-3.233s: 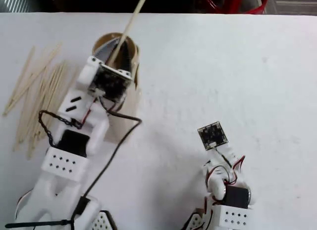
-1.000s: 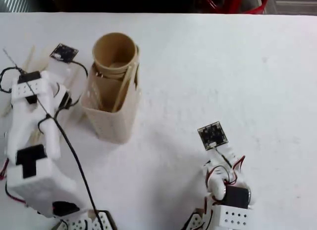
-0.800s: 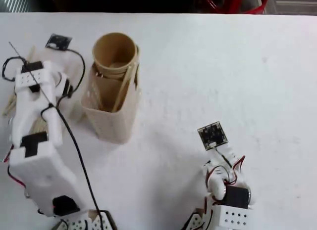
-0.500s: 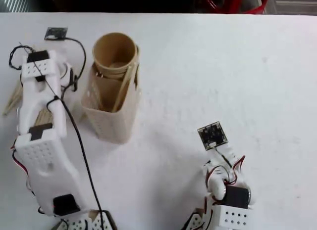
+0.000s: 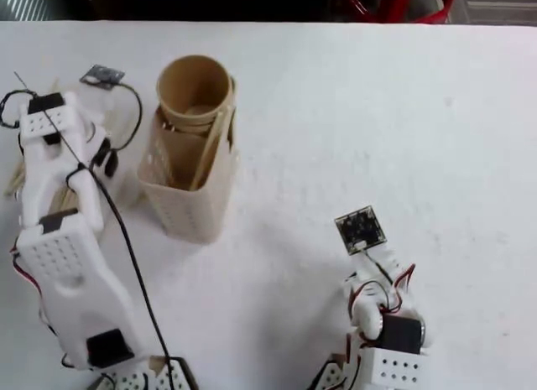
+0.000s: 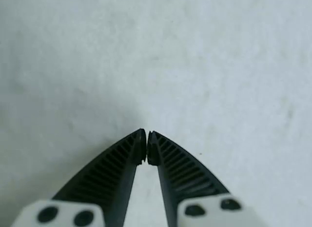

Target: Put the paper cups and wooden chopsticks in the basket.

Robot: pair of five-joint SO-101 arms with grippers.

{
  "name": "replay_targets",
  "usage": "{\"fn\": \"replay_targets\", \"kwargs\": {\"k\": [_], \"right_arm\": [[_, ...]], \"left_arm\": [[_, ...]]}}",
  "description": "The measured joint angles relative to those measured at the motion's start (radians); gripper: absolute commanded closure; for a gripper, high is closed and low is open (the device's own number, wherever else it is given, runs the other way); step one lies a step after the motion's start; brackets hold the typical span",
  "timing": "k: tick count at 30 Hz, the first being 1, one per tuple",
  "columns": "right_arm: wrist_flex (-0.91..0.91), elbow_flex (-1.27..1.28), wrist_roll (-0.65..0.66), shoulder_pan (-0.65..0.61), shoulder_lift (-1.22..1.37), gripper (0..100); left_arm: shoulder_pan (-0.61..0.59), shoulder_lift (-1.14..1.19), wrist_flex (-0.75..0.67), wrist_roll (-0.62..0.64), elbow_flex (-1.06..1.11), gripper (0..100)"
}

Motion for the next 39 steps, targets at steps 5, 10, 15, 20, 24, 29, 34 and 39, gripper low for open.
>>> {"fn": "replay_targets", "kwargs": {"k": [5, 10, 15, 20, 24, 29, 34, 39], "right_arm": [[0.000, 0.000, 0.000, 0.000, 0.000, 97.9], [0.000, 0.000, 0.000, 0.000, 0.000, 97.9], [0.000, 0.000, 0.000, 0.000, 0.000, 97.9], [0.000, 0.000, 0.000, 0.000, 0.000, 97.9], [0.000, 0.000, 0.000, 0.000, 0.000, 97.9], [0.000, 0.000, 0.000, 0.002, -0.006, 97.9], [0.000, 0.000, 0.000, 0.002, -0.006, 97.9], [0.000, 0.000, 0.000, 0.002, -0.006, 97.9]], "left_arm": [[0.000, 0.074, -0.005, -0.034, -0.038, 86], [-0.008, 0.112, -0.035, -0.041, -0.032, 97], [-0.005, 0.114, -0.037, -0.043, -0.035, 98], [-0.005, 0.110, 0.069, -0.044, -0.115, 98], [-0.023, 0.084, 0.158, -0.046, -0.158, 98], [-0.052, -0.058, 0.245, 0.000, -0.164, 98], [-0.057, -0.282, 0.281, 0.068, -0.164, 98], [-0.038, -0.514, 0.287, 0.184, -0.149, 98]]}}
